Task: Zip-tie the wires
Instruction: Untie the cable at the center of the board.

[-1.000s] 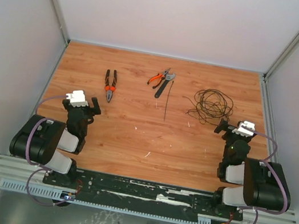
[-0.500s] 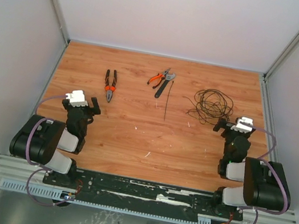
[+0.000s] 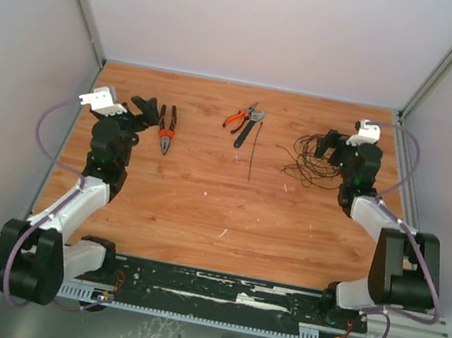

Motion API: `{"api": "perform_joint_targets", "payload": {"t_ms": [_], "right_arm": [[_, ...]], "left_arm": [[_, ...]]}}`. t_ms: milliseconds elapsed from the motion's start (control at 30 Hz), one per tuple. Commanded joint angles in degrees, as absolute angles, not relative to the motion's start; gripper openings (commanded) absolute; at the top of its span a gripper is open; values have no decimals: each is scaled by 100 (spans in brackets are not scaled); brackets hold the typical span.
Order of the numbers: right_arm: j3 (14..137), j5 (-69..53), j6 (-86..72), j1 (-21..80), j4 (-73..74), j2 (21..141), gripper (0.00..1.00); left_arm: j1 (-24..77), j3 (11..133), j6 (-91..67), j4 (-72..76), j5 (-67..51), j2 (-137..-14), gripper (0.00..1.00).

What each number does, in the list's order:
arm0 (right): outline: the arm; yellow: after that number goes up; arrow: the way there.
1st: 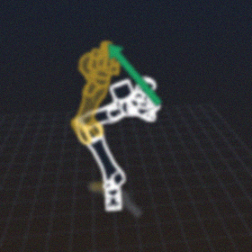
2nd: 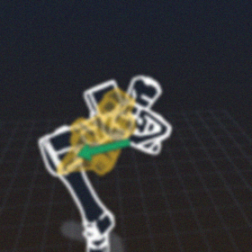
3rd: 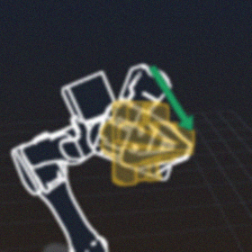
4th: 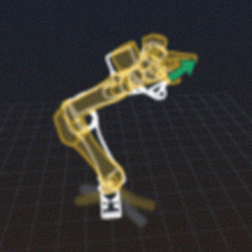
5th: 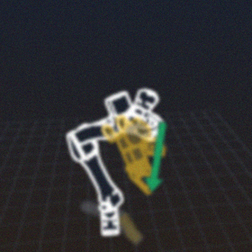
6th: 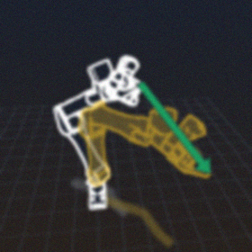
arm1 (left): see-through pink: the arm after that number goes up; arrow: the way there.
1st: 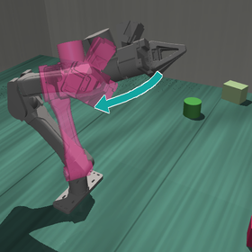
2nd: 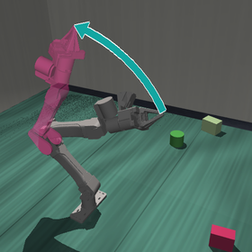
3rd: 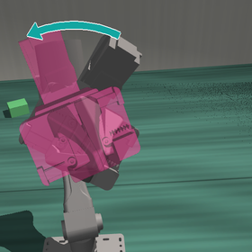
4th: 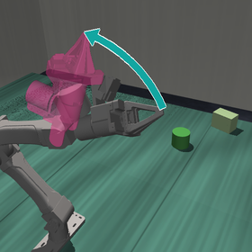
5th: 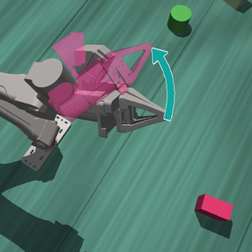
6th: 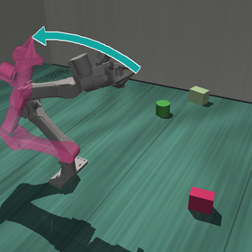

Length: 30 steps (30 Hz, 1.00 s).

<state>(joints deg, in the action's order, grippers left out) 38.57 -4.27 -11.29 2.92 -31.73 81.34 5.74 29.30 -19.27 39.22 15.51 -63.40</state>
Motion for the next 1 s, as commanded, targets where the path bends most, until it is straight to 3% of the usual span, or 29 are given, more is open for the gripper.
{"api": "perform_joint_targets", "payload": {"t_ms": [0,267,533,600,733,867,967], "right_arm": [[4453,-491,-1720,486,-1846,8823,91],[5188,-197,-1805,839,-1745,9839,85],[5724,-168,-1950,892,-1796,10500,66],[5803,-136,-1943,890,-1783,10584,57],[5964,-115,-1908,902,-1648,10663,24],[6138,63,-1707,953,-1367,10444,1],[6334,218,-1505,1004,-1060,10072,0]], "left_arm": [[619,3171,-2899,2743,658,-5910,98],[703,3008,-2696,2446,234,-5203,98],[743,2939,-2726,2611,47,-5221,98],[754,2952,-2729,2627,13,-5261,98],[765,2974,-2713,2639,13,-5291,98],[780,3051,-2705,2649,-51,-5278,98],[803,3146,-2710,2671,-202,-5297,98]]}}
